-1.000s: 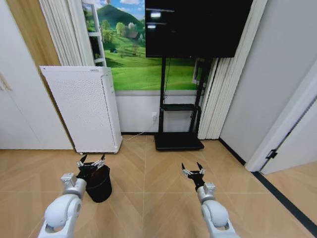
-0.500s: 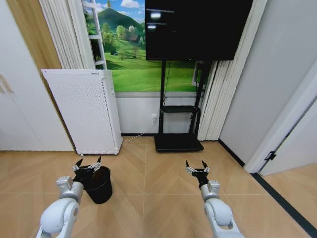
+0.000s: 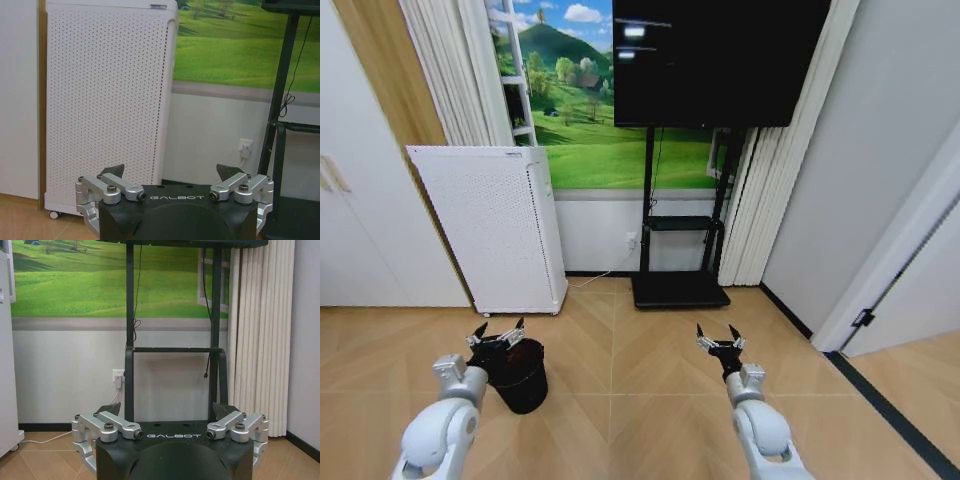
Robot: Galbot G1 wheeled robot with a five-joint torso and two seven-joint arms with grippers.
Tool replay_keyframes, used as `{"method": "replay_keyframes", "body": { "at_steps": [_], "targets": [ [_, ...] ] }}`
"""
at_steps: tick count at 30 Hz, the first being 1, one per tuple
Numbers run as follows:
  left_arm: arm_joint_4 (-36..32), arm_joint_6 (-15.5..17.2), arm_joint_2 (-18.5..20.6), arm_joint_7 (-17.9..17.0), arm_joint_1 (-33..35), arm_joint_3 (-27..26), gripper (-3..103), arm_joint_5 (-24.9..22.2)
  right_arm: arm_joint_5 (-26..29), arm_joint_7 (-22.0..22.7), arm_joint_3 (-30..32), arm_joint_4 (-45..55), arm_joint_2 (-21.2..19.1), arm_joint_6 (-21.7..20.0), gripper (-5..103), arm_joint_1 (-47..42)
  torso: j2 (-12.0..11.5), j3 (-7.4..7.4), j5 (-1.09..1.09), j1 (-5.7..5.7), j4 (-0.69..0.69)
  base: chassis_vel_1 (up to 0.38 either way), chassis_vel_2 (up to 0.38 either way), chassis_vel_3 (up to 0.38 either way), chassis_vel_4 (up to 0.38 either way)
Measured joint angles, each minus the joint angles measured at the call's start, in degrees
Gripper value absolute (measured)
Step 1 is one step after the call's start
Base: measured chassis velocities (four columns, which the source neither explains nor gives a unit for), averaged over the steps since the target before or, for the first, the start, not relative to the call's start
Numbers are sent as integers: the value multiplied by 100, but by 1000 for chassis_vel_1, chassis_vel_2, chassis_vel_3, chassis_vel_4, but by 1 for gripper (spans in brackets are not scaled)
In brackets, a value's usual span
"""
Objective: Pick up the trash bin and place the garbage on the floor into it.
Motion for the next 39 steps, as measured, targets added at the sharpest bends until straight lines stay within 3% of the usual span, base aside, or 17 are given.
{"method": "replay_keyframes", "body": {
  "at_steps": [6, 12, 22, 25, 28, 39],
  "targets": [
    [109, -12, 178, 91, -70, -5, 100, -195, 362, -21, -95, 8, -22, -8, 100, 10, 136, 92, 0, 44, 0, 0, 0, 0, 0],
    [508, -497, 92, 520, 20, -31, 100, -139, 291, -464, -211, -308, 3, 543, 100, -16, 278, 187, 0, 92, 0, 0, 0, 0, 0],
    [1204, -1164, -124, 785, 21, -62, 100, 26, 81, -196, -430, -836, 102, 1263, 100, 66, 482, 317, 0, 165, 1, 0, 0, 0, 0],
    [1720, -1642, -120, 921, -197, -52, 100, 186, -53, -61, -484, -1228, 97, 1695, 100, 167, 572, 374, 1, 199, -1, 0, 0, 0, 0],
    [2035, -1926, -119, 948, -358, -22, 100, 229, -85, -30, -472, -1412, 124, 1865, 100, 177, 675, 438, 1, 237, -1, 0, 0, 0, 0],
    [2210, -2051, -234, 933, -404, 59, 100, 455, -196, 140, -421, -1583, 78, 2009, 100, 205, 933, 594, 0, 339, 0, 0, 0, 0, 0]
  ]
}}
